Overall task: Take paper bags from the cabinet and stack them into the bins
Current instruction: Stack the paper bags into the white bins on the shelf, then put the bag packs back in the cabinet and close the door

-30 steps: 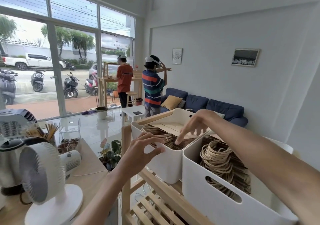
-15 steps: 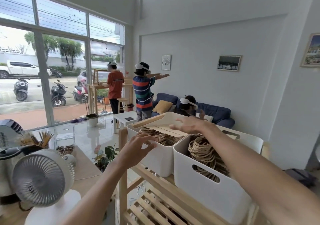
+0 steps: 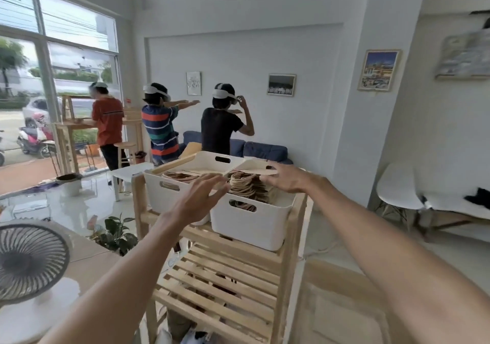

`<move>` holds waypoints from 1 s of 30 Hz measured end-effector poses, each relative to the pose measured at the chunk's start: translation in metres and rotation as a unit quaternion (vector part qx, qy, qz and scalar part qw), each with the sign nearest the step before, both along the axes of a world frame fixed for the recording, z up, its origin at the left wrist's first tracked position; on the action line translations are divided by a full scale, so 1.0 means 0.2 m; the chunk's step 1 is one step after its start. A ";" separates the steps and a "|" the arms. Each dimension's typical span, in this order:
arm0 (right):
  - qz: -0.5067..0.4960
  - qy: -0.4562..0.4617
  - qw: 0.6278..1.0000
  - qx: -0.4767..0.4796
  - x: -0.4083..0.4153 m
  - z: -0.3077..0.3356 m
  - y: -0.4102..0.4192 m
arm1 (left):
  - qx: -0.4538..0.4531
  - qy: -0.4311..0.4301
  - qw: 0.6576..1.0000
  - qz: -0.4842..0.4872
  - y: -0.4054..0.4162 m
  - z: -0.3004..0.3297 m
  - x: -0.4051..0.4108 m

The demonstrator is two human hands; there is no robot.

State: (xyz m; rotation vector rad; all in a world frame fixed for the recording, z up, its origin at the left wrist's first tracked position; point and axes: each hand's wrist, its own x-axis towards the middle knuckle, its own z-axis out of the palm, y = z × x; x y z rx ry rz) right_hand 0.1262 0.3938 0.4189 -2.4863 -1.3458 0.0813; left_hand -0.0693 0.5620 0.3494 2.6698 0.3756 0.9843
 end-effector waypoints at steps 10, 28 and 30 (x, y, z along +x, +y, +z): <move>-0.070 0.041 0.997 0.010 0.06 -0.08 -0.84 | 0.009 -0.001 0.994 -0.108 -0.69 -0.07 0.25; -0.227 0.198 0.947 0.110 0.08 -0.78 -2.21 | -0.120 0.240 0.954 -0.131 -1.77 -0.82 0.38; -0.261 0.227 0.929 0.132 0.12 -0.86 -2.29 | -0.147 0.257 0.949 -0.110 -1.75 -0.90 0.38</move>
